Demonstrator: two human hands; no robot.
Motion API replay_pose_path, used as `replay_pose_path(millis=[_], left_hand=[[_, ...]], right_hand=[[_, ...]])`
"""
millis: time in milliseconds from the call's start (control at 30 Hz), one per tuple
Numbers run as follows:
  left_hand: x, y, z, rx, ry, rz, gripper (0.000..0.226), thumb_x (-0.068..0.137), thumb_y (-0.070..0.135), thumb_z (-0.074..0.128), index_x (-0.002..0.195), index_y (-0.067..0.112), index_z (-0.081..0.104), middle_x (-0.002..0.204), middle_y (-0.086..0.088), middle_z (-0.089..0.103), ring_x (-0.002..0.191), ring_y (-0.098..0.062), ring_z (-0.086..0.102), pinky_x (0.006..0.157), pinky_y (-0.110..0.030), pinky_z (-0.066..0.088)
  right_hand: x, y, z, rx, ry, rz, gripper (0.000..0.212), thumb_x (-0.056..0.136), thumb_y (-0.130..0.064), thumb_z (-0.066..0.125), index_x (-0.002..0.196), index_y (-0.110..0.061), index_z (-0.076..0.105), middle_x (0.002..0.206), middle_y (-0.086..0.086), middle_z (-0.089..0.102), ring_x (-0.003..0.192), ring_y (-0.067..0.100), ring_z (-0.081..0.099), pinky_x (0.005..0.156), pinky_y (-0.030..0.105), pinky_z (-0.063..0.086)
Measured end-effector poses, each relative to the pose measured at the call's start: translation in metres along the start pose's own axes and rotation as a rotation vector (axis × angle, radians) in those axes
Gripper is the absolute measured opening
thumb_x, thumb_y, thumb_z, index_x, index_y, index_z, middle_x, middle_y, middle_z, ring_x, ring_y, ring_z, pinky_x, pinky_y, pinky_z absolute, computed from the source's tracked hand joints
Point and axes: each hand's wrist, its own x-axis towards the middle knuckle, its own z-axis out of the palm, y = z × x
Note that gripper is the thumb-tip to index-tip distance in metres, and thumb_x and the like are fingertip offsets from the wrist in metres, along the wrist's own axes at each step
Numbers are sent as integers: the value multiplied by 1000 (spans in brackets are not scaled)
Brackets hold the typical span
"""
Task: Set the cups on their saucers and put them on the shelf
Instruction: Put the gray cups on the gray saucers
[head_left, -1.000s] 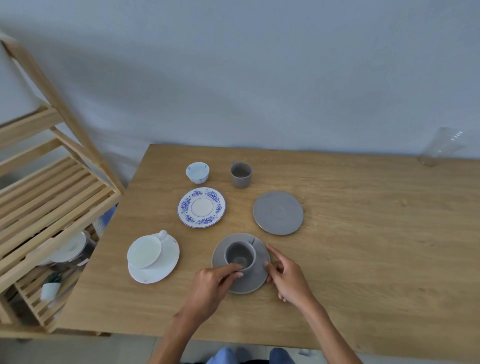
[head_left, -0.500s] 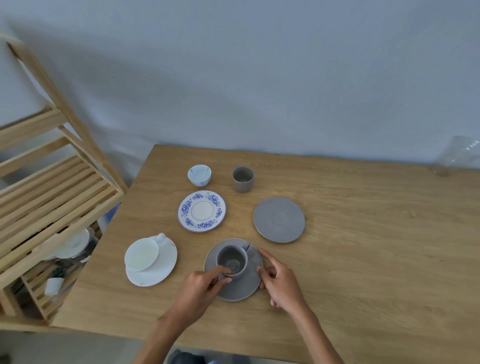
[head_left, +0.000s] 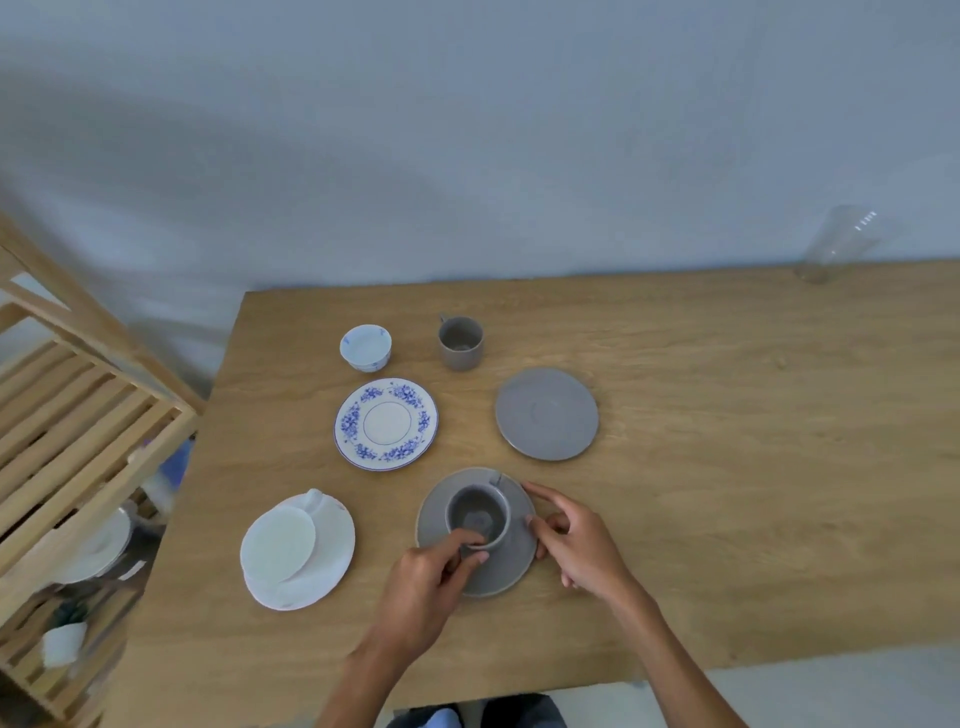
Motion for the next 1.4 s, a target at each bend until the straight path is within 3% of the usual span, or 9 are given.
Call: replay_pose_path(millis=[133, 233, 400, 633, 733, 833, 933, 1100, 1400], left_hand=[[3, -10, -2, -74, -20, 15, 23, 88, 52, 57, 107, 39, 64, 56, 10, 47, 49, -3, 41, 55, -30, 45], [5, -13, -8, -133, -50, 47, 19, 91, 39, 66, 110, 41, 65, 54, 10, 44, 50, -3, 39, 54, -24, 41], [1, -4, -27, -249, -80, 85, 30, 94, 28, 64, 121, 40, 61, 54, 9, 38, 54, -3, 37, 57, -22, 39], [39, 9, -76, -352, 163, -41, 25, 94, 26, 61, 117, 38, 61, 56, 5, 33, 56, -10, 35, 57, -23, 34], [83, 15, -87, -378, 220, -67, 23, 97, 35, 58, 120, 35, 60, 62, -11, 43, 61, -18, 42, 63, -33, 42], [131, 9, -79, -315, 229, -99, 27, 97, 35, 58, 124, 40, 57, 72, -2, 58, 60, -13, 51, 70, -37, 48], [172, 3, -63, -230, 240, -163, 34, 94, 42, 60, 128, 41, 55, 77, 10, 62, 59, -13, 55, 72, -33, 50], [208, -7, -41, 0, 198, -195, 32, 91, 44, 63, 123, 43, 57, 74, 10, 64, 67, -6, 61, 60, -26, 44], [240, -9, -21, 175, 292, -224, 23, 93, 35, 64, 113, 28, 72, 85, 0, 75, 76, -19, 67, 68, -34, 54]], right_hand=[[-6, -7, 4, -7, 74, 15, 36, 97, -31, 65, 121, -57, 60, 72, 19, 69, 35, 13, 48, 33, 26, 39], [-6, -10, 10, -6, 146, 39, 30, 98, -31, 63, 124, -47, 65, 70, 18, 69, 34, 10, 48, 32, 24, 39], [-7, -7, 9, 54, 244, 72, 26, 100, -27, 60, 120, -40, 68, 71, 16, 70, 33, 19, 47, 30, 22, 37], [10, -3, -26, 154, 392, 89, 24, 102, -19, 57, 120, -30, 69, 70, 25, 66, 41, 21, 55, 38, 29, 45], [33, 0, -51, 189, 466, 118, 33, 102, -16, 55, 132, -27, 60, 71, 23, 68, 40, 20, 58, 37, 29, 48], [56, -1, -68, 172, 402, 155, 44, 101, -16, 56, 144, -24, 50, 74, 17, 71, 37, 19, 59, 35, 27, 48], [75, -8, -76, 133, 304, 143, 51, 101, -21, 60, 149, -27, 45, 75, 15, 74, 37, 20, 59, 34, 27, 48], [97, -13, -82, 96, 194, 100, 50, 100, -23, 62, 147, -33, 47, 67, 9, 71, 34, 20, 54, 32, 26, 44], [115, -11, -94, 88, 117, 62, 56, 99, -24, 64, 147, -42, 44, 69, 9, 69, 33, 16, 47, 30, 23, 38]])
